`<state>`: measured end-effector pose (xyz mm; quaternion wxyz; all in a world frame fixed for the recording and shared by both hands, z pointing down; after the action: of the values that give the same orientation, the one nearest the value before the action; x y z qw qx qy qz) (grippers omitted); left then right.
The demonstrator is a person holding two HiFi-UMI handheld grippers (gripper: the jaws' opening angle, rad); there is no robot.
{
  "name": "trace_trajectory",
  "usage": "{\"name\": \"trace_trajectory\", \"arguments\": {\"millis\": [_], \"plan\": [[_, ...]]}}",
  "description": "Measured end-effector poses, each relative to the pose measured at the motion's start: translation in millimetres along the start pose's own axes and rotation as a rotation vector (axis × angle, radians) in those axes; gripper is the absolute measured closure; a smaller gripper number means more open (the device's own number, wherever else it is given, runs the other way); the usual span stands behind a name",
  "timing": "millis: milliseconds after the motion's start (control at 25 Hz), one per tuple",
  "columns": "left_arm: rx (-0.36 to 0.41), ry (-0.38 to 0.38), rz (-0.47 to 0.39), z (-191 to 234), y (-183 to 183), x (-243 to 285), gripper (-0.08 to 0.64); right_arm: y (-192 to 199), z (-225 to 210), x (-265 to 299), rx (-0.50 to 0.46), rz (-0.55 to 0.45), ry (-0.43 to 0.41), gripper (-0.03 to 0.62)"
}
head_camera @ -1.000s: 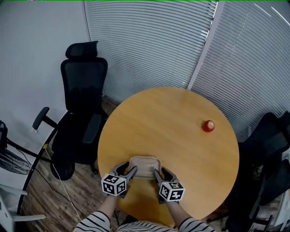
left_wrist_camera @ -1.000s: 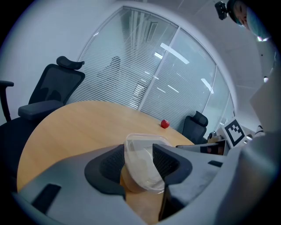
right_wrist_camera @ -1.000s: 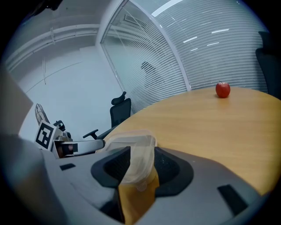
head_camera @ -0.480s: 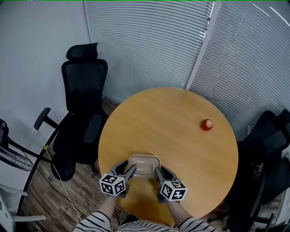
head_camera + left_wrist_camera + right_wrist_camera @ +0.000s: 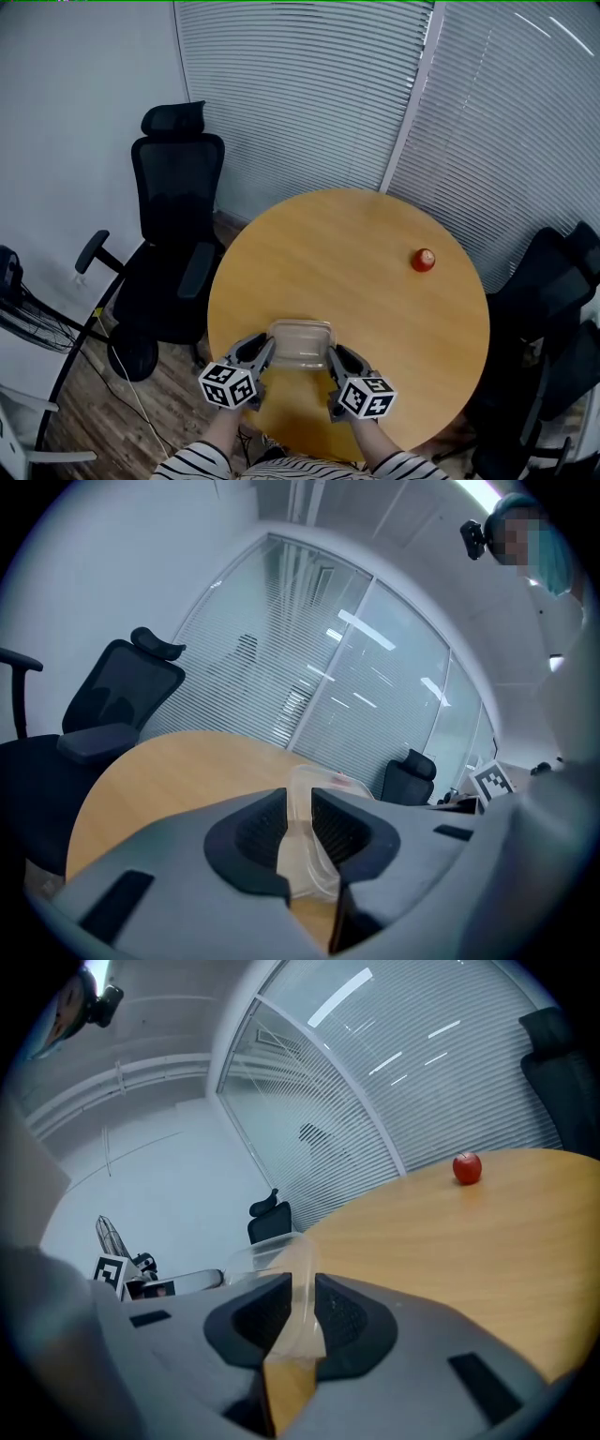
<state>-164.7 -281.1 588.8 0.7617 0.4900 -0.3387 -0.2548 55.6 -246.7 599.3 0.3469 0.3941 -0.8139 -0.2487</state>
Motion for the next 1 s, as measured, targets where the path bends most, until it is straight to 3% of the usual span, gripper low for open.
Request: {"name": "trace_trajectory", "arguments": {"millis": [600,1000], "plan": [[0.029,0.065,-0.098,-30,-29,-62,0.466,2,57,-62,-0.063,-0.116,-0.007,0.554],[0.061,0.096,-0.125,-39,-34,-121,0.469,28,100,-93,-0.08,-0.163,-0.006,0.554]]}}
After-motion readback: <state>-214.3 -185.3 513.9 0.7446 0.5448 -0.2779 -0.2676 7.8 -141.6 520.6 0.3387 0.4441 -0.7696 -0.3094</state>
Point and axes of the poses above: the fingertips, and each gripper's own axes: x forward along the fingers, z to its left, y out of its underside, the point moved 6 cm from there along -x, backward along the fingers, and after that the axes turned 10 degrees about x, right-handed, at the moved point
